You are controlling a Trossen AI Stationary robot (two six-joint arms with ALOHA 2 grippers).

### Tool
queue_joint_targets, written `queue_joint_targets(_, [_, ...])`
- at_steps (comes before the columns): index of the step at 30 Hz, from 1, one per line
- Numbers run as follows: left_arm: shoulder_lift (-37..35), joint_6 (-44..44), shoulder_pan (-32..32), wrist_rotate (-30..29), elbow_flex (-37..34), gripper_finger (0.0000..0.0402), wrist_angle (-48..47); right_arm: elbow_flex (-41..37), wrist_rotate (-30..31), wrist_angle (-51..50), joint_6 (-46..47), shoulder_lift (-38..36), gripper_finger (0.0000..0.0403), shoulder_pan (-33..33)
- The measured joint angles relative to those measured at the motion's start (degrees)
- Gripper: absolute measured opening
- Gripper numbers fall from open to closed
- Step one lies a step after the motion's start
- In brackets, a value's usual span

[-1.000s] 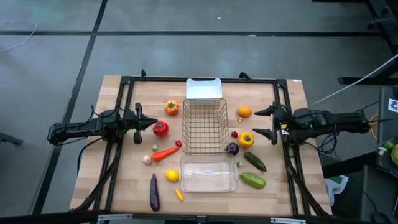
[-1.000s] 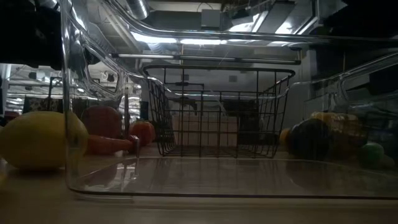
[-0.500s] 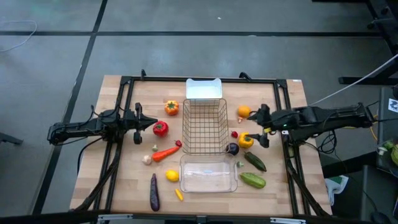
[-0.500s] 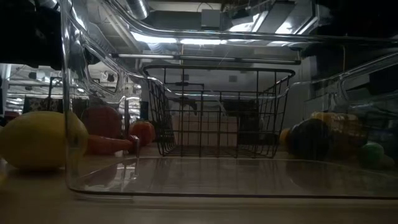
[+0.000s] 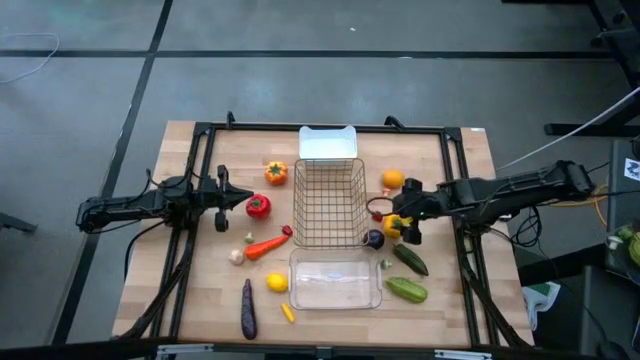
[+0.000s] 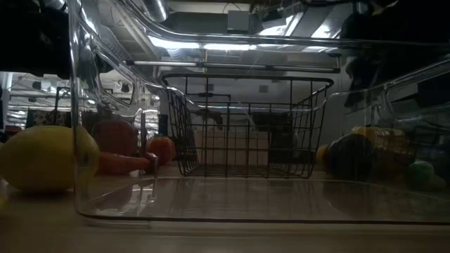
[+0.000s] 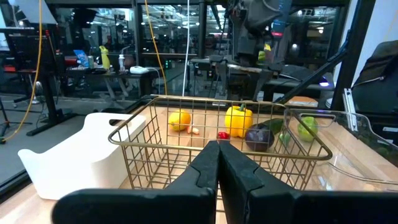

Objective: Sort produce into baskets
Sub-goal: Put the yellow bell pepper into the wire basket

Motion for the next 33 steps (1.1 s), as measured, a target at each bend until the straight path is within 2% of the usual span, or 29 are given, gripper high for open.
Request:
queue_joint_targets(5, [0.0,-0.01,-0.01,0.01,0.01,0.0004,0.02,0.0,-2.92,-0.48,0.03,3.33,0.0372,-0.02])
queue_joint_targets(33, [0.0,-0.02,-0.02,0.02,0.0,0.0004,0.02,-0.07,-1.93,-3.36,-0.01,12.88,0.0372,-0.02])
